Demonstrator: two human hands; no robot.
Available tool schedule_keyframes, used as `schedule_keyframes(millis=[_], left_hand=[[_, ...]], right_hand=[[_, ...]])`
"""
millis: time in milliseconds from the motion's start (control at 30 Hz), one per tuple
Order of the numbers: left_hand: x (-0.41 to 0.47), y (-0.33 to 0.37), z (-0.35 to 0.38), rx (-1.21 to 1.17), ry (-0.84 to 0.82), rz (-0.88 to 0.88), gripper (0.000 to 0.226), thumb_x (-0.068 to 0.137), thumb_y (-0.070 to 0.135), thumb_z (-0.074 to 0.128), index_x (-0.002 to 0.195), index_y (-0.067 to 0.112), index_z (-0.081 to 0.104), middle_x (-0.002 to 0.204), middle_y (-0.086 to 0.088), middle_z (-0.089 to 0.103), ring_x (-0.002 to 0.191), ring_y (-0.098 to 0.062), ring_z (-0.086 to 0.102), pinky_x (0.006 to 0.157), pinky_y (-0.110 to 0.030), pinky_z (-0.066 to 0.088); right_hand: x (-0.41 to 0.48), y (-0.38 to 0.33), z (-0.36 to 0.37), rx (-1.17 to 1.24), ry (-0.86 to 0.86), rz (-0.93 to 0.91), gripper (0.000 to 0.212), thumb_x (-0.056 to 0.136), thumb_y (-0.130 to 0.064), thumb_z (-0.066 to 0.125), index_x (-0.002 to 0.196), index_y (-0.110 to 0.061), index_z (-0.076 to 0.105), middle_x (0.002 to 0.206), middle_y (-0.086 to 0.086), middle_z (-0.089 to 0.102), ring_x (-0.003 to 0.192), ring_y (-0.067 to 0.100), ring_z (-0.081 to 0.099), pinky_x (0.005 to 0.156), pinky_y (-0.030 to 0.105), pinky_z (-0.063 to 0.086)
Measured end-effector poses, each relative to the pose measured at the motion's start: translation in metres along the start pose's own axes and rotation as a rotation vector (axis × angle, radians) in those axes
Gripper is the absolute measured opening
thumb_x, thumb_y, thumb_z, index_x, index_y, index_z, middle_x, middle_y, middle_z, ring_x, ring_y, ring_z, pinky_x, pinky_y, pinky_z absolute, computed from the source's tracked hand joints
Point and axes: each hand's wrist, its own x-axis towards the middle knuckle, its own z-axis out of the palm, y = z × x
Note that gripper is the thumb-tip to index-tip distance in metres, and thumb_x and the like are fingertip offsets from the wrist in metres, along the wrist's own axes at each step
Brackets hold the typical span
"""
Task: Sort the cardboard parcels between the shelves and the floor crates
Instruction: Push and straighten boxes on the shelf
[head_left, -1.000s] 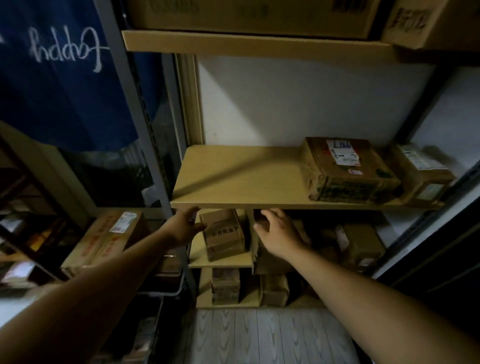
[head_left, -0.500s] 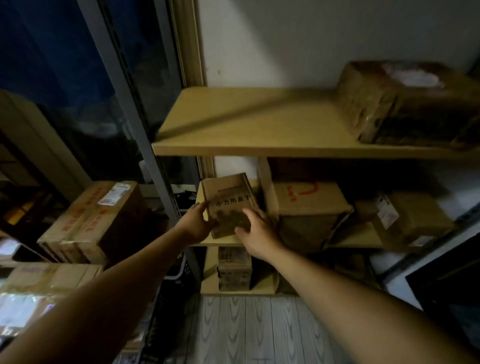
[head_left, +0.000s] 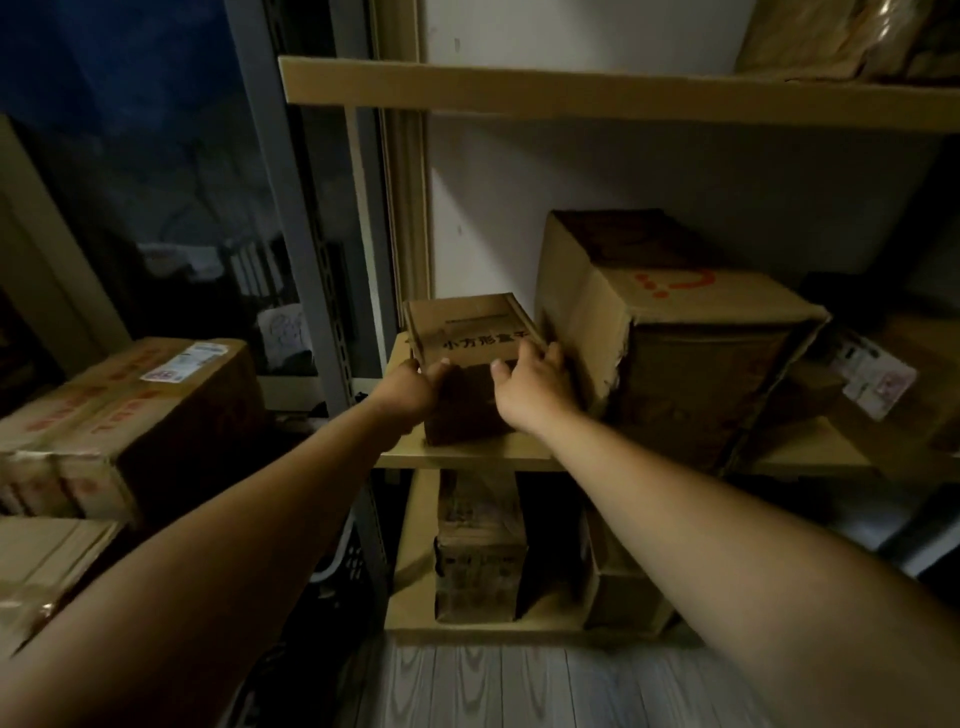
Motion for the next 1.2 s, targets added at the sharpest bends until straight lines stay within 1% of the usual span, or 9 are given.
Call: schedule_keyframes(millis=[133,400,533,633,733,833,967,1100,1200], left_hand=[[0.0,-0.014,-0.002,-0.21,0.001,0.023,0.028,0.098,0.035,0.044,0.119,0.018,0.05,0.105,-0.005,0.062,0.086,-0.016,0.059,0.061,-0.029,0.041],[-0.015,-0.038,-0.013,-0.315,-0.006,0.144,0.048,0.094,0.022,0.053,0.139,0.019,0.036,0.123,-0.007,0.055,0.096,-0.018,0.059,0.069,-0.027,0.048],[-0.017,-0.035,-0.018,-0.251,0.041,0.198,0.042,0.091,0.014,0.057,0.131,0.019,0.046,0.117,-0.003,0.06,0.093,-0.015,0.062,0.066,-0.024,0.05],[-0.013,-0.03,-0.026,-0.259,0.064,0.247,0.043,0.091,0.009,0.055,0.131,0.023,0.047,0.116,-0.004,0.06,0.095,-0.019,0.064,0.069,-0.028,0.054],[-0.012,-0.027,-0.028,-0.267,0.067,0.275,0.044,0.094,0.01,0.051,0.135,0.025,0.043,0.111,0.0,0.059,0.096,-0.019,0.062,0.064,-0.025,0.051],[-0.012,-0.026,-0.024,-0.224,0.111,0.268,0.044,0.094,0.014,0.052,0.134,0.028,0.038,0.106,0.002,0.056,0.088,-0.019,0.061,0.064,-0.028,0.051],[-0.007,-0.027,-0.024,-0.233,0.252,0.216,0.05,0.086,0.016,0.065,0.13,0.016,0.041,0.118,-0.008,0.057,0.1,-0.024,0.06,0.087,-0.038,0.053],[-0.014,-0.022,-0.021,-0.223,0.205,0.26,0.05,0.086,0.02,0.064,0.132,0.013,0.045,0.11,-0.002,0.058,0.091,-0.016,0.059,0.07,-0.024,0.049],[-0.019,-0.021,-0.023,-0.294,0.125,0.291,0.054,0.088,0.014,0.062,0.136,0.019,0.04,0.111,0.001,0.055,0.093,-0.014,0.056,0.074,-0.027,0.05]], right_hand=[[-0.005,0.006,0.011,0.081,0.141,-0.067,0.06,0.098,-0.043,0.04,0.149,-0.023,0.016,0.154,0.012,0.009,0.13,0.032,0.04,0.096,0.041,0.045],[-0.019,0.018,0.021,0.17,0.139,-0.106,0.074,0.093,-0.046,0.051,0.152,-0.026,0.011,0.155,0.007,0.009,0.139,0.031,0.027,0.107,0.045,0.038],[-0.022,0.013,0.018,0.262,0.178,-0.195,0.074,0.091,-0.026,0.059,0.15,-0.031,0.015,0.153,0.005,0.021,0.139,0.028,0.027,0.11,0.047,0.033],[-0.02,0.007,0.013,0.342,0.235,-0.243,0.073,0.093,-0.014,0.055,0.148,-0.039,0.015,0.151,0.003,0.027,0.137,0.027,0.033,0.107,0.048,0.038],[-0.018,0.007,0.007,0.371,0.227,-0.243,0.074,0.096,-0.011,0.049,0.149,-0.042,0.007,0.153,0.003,0.025,0.135,0.025,0.036,0.101,0.041,0.04],[-0.018,0.006,0.006,0.387,0.253,-0.239,0.078,0.097,-0.018,0.051,0.15,-0.037,-0.002,0.153,0.005,0.024,0.133,0.026,0.038,0.1,0.041,0.041],[-0.023,0.003,0.011,0.344,0.256,-0.228,0.078,0.091,-0.043,0.055,0.151,-0.028,0.009,0.15,0.007,0.029,0.136,0.029,0.032,0.109,0.049,0.033],[-0.022,0.005,0.003,0.487,0.141,-0.225,0.08,0.09,-0.041,0.058,0.152,-0.033,0.008,0.154,0.004,0.023,0.14,0.029,0.026,0.109,0.047,0.029],[-0.022,0.007,-0.004,0.516,0.109,-0.232,0.084,0.089,-0.041,0.06,0.151,-0.04,0.003,0.156,0.004,0.019,0.14,0.03,0.026,0.107,0.045,0.031]])
